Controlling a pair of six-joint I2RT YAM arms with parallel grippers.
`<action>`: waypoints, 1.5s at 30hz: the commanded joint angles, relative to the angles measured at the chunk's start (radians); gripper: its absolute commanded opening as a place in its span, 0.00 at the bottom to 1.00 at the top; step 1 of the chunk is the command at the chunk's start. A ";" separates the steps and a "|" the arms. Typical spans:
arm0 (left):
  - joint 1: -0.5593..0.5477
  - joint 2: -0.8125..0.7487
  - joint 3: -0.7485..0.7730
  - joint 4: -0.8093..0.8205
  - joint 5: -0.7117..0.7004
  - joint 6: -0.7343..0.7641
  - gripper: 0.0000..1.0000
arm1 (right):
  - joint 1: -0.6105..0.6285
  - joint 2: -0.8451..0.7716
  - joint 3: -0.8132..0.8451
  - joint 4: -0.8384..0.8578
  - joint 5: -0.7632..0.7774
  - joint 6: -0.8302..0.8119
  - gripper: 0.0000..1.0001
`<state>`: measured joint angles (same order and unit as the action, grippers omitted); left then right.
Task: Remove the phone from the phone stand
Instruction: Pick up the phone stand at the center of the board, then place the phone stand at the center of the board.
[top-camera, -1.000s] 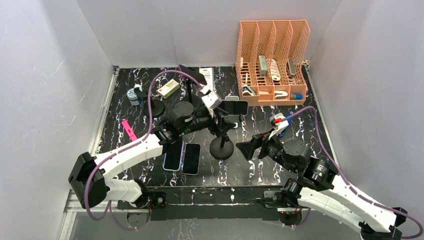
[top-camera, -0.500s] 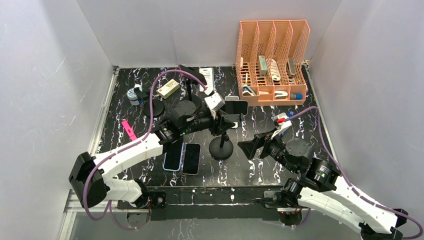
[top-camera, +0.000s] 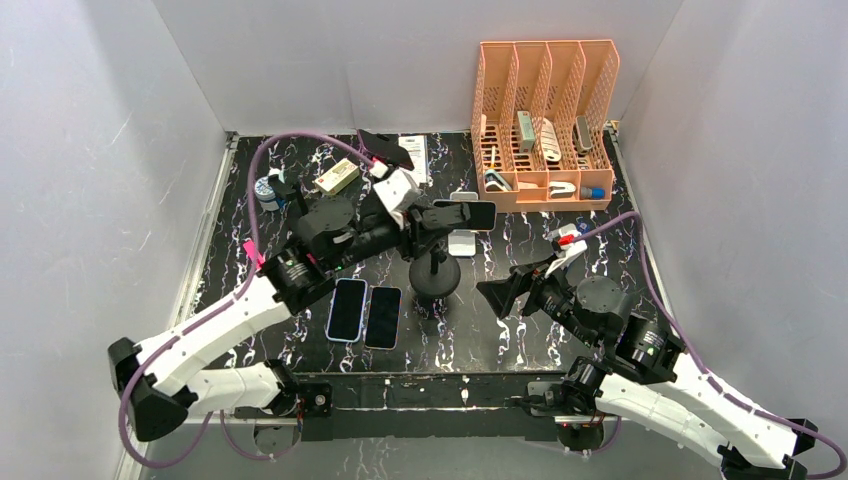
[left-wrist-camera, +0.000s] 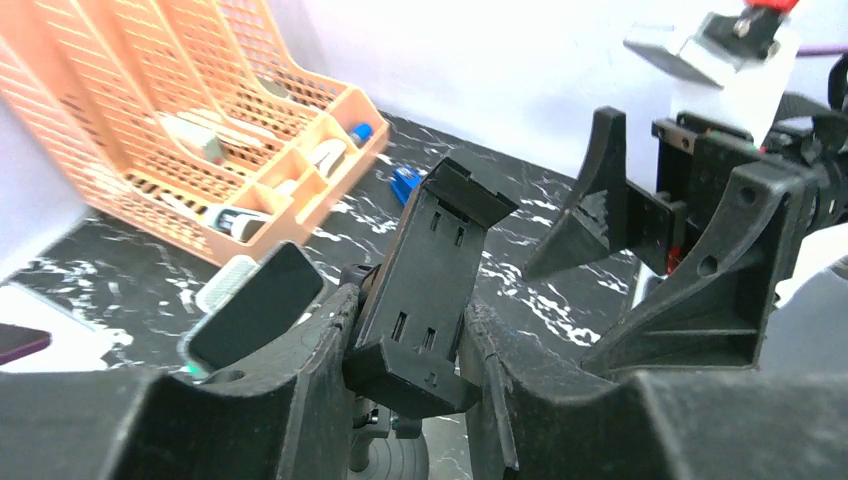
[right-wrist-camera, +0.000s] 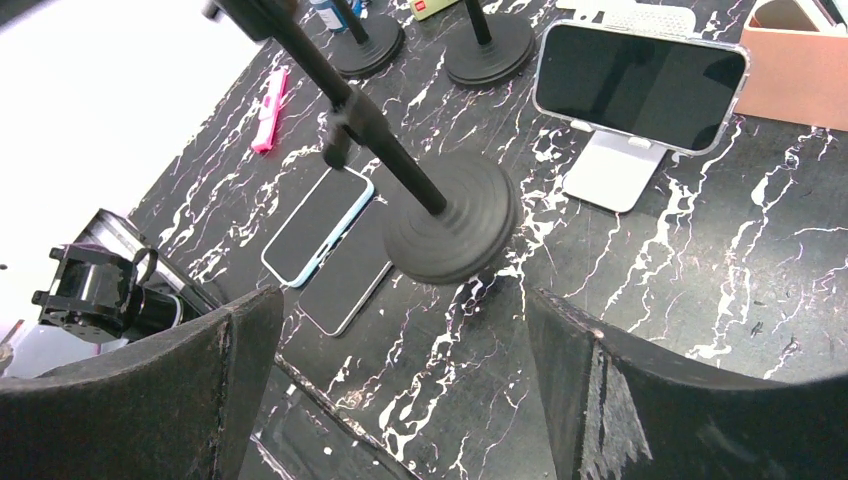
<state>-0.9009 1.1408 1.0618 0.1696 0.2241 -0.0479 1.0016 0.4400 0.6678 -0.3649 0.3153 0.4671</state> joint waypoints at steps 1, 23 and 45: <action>-0.006 -0.118 0.088 -0.050 -0.218 0.087 0.00 | 0.000 0.008 0.047 0.046 0.002 -0.015 0.97; 0.228 -0.216 -0.014 -0.204 -1.068 0.156 0.00 | -0.001 0.078 0.063 0.150 -0.107 -0.038 0.98; 0.577 -0.149 -0.261 0.133 -0.866 -0.052 0.00 | 0.000 0.017 0.025 0.127 -0.115 -0.030 0.98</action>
<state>-0.3424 0.9936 0.8078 0.1478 -0.6025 -0.1097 1.0016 0.4660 0.6857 -0.2665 0.1986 0.4419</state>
